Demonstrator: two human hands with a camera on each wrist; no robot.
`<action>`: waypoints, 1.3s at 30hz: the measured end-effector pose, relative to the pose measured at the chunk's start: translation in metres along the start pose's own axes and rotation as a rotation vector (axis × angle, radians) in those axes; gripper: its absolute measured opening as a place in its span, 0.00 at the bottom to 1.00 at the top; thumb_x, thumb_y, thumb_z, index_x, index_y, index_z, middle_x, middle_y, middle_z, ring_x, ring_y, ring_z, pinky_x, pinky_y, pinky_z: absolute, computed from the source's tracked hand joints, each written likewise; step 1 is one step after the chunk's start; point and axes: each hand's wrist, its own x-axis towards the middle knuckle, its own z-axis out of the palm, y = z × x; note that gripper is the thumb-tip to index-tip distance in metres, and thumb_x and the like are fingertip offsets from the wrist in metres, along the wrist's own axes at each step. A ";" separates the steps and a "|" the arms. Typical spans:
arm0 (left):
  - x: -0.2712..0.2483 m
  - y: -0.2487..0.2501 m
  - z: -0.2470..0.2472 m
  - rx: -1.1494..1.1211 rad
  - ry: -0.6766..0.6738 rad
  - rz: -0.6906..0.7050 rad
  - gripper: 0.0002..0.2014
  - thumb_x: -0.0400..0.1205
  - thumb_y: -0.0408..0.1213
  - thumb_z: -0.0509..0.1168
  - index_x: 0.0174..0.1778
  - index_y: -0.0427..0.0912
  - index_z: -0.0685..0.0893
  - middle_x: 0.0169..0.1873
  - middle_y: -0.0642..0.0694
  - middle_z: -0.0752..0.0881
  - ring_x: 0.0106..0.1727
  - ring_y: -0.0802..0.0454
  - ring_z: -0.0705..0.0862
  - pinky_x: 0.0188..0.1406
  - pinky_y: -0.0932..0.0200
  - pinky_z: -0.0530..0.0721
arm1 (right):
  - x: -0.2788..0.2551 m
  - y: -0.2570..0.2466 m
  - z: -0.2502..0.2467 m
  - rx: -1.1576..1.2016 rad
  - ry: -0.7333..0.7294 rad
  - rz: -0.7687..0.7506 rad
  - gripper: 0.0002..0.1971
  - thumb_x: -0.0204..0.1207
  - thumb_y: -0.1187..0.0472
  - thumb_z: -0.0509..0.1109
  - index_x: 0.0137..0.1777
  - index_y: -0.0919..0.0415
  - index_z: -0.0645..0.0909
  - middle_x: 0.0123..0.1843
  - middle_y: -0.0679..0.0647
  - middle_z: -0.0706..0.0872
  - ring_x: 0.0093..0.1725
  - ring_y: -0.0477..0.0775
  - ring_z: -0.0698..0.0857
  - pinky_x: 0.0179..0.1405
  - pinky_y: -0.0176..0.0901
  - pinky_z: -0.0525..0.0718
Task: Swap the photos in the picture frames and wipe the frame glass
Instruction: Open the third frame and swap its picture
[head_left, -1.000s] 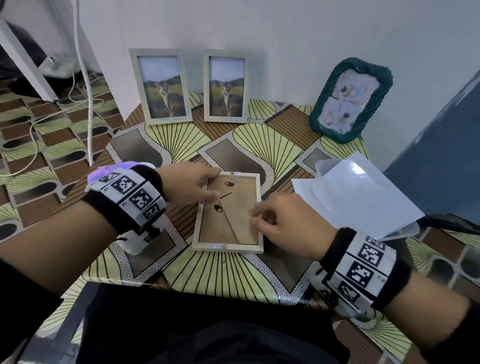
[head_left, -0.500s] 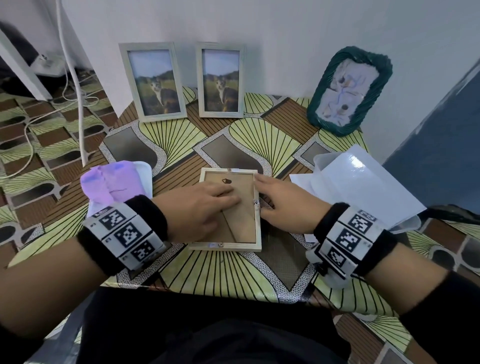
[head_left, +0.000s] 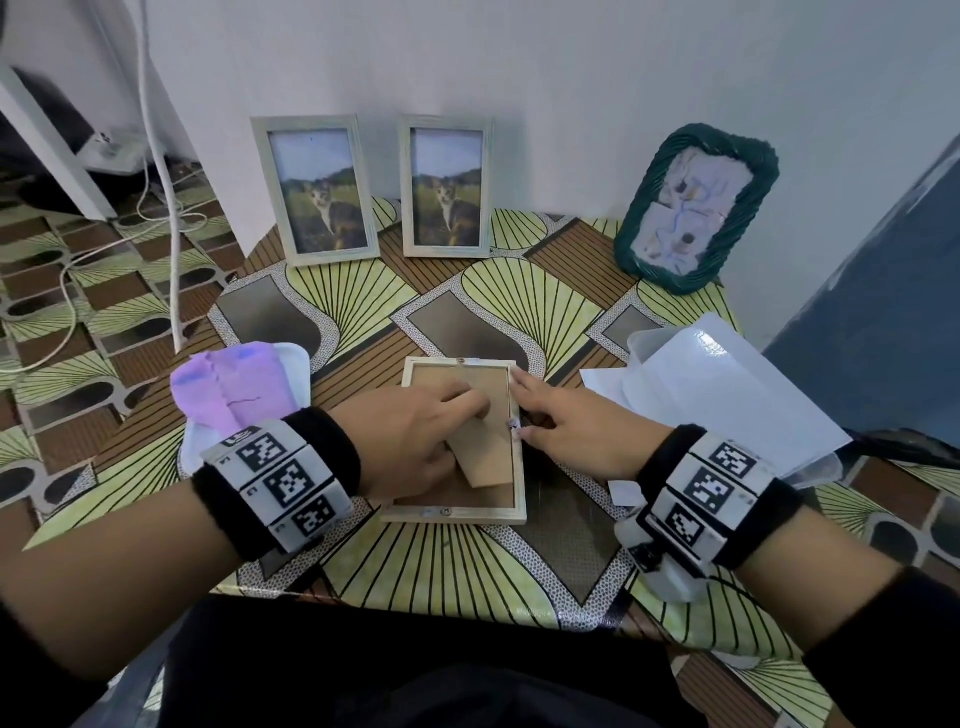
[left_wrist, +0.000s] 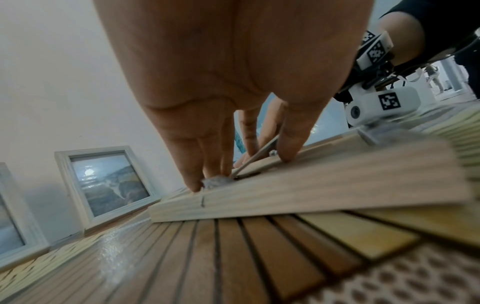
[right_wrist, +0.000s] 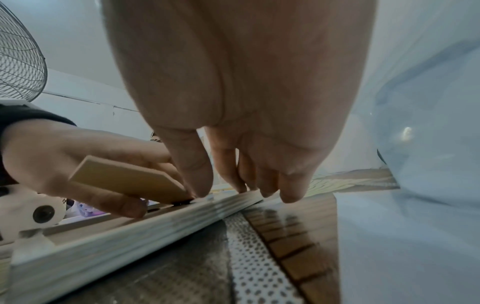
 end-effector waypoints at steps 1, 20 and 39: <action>0.000 0.001 0.002 0.009 0.006 -0.014 0.18 0.80 0.41 0.57 0.67 0.50 0.65 0.68 0.52 0.73 0.45 0.47 0.81 0.43 0.46 0.84 | 0.000 0.000 0.000 -0.001 0.000 -0.002 0.31 0.87 0.58 0.61 0.87 0.54 0.56 0.89 0.46 0.44 0.86 0.53 0.58 0.84 0.49 0.59; 0.001 -0.008 0.004 -0.113 0.181 -0.143 0.25 0.86 0.32 0.56 0.80 0.48 0.68 0.69 0.43 0.81 0.62 0.40 0.83 0.62 0.46 0.79 | -0.004 -0.005 -0.001 -0.068 0.004 -0.005 0.37 0.82 0.52 0.68 0.87 0.49 0.54 0.89 0.46 0.45 0.84 0.56 0.64 0.82 0.50 0.64; -0.002 -0.009 0.006 -0.115 0.163 -0.066 0.19 0.89 0.42 0.53 0.76 0.45 0.71 0.65 0.44 0.83 0.61 0.42 0.83 0.59 0.48 0.80 | -0.004 -0.001 0.000 -0.048 -0.101 -0.024 0.44 0.82 0.53 0.69 0.88 0.54 0.43 0.88 0.44 0.33 0.85 0.52 0.60 0.83 0.46 0.62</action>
